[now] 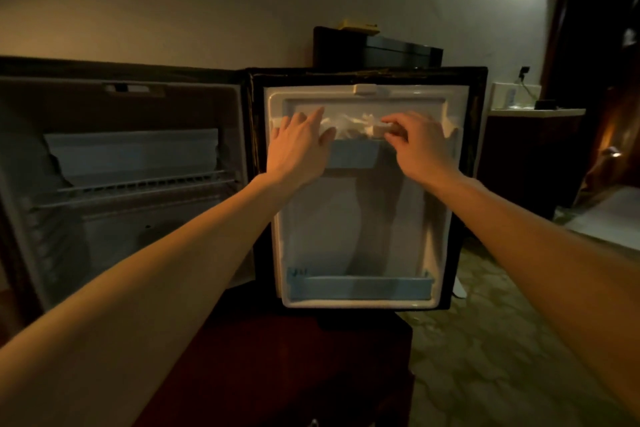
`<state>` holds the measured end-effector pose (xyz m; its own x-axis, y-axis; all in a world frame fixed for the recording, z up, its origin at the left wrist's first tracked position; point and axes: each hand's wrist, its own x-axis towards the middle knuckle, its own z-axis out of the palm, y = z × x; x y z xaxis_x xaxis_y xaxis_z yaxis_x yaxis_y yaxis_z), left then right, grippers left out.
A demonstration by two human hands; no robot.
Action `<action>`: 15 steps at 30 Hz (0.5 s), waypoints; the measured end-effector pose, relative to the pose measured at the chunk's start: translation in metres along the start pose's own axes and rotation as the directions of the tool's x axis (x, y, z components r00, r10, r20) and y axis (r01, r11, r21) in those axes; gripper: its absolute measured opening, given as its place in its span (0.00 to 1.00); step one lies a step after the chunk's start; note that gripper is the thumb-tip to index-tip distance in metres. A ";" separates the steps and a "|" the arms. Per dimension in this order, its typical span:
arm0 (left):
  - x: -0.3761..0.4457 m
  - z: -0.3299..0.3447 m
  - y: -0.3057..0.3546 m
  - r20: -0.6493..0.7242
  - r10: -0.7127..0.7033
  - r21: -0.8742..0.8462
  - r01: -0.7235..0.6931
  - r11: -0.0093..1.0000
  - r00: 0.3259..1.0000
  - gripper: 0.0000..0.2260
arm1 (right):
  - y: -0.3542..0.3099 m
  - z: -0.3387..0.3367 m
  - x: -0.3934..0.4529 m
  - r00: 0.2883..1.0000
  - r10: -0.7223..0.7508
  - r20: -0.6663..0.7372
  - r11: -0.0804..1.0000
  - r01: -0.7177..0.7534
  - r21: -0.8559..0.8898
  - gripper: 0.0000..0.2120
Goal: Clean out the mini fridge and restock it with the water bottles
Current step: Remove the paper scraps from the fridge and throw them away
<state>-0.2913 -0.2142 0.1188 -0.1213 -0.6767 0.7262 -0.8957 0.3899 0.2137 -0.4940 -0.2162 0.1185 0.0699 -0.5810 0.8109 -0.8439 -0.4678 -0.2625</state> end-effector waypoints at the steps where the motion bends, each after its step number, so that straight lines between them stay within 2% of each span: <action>1: 0.002 0.001 0.000 -0.022 -0.015 -0.030 0.014 0.999 1.000 0.18 | -0.001 0.001 0.001 0.999 -0.011 -0.031 1.000 0.011 0.011 0.13; 3: 0.002 0.005 -0.003 -0.065 0.013 -0.052 -0.017 0.999 0.998 0.13 | -0.003 0.004 0.001 0.997 -0.041 -0.069 0.998 0.044 0.034 0.13; 6: 0.000 0.009 -0.006 -0.141 0.044 -0.143 -0.064 0.988 0.989 0.10 | -0.007 0.010 -0.005 0.988 -0.124 -0.093 0.987 0.133 0.089 0.11; 8: -0.002 0.008 -0.008 -0.190 0.049 -0.211 -0.089 0.973 0.981 0.10 | -0.010 0.012 -0.012 0.977 -0.176 -0.117 0.977 0.188 0.099 0.08; 12: -0.016 0.007 -0.011 -0.229 0.163 -0.282 -0.225 0.933 0.960 0.13 | -0.014 0.011 -0.024 0.955 -0.241 -0.171 0.961 0.259 0.096 0.10; 15: -0.026 0.004 -0.013 -0.255 0.215 -0.289 -0.287 0.913 0.943 0.15 | -0.012 0.010 -0.032 0.966 -0.240 -0.098 0.962 0.250 0.111 0.13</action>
<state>-0.2779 -0.2041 0.0943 -0.1982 -0.3944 0.8973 -0.6596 0.7309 0.1756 -0.4805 -0.1985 0.0900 0.2178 -0.3833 0.8976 -0.7352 -0.6693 -0.1075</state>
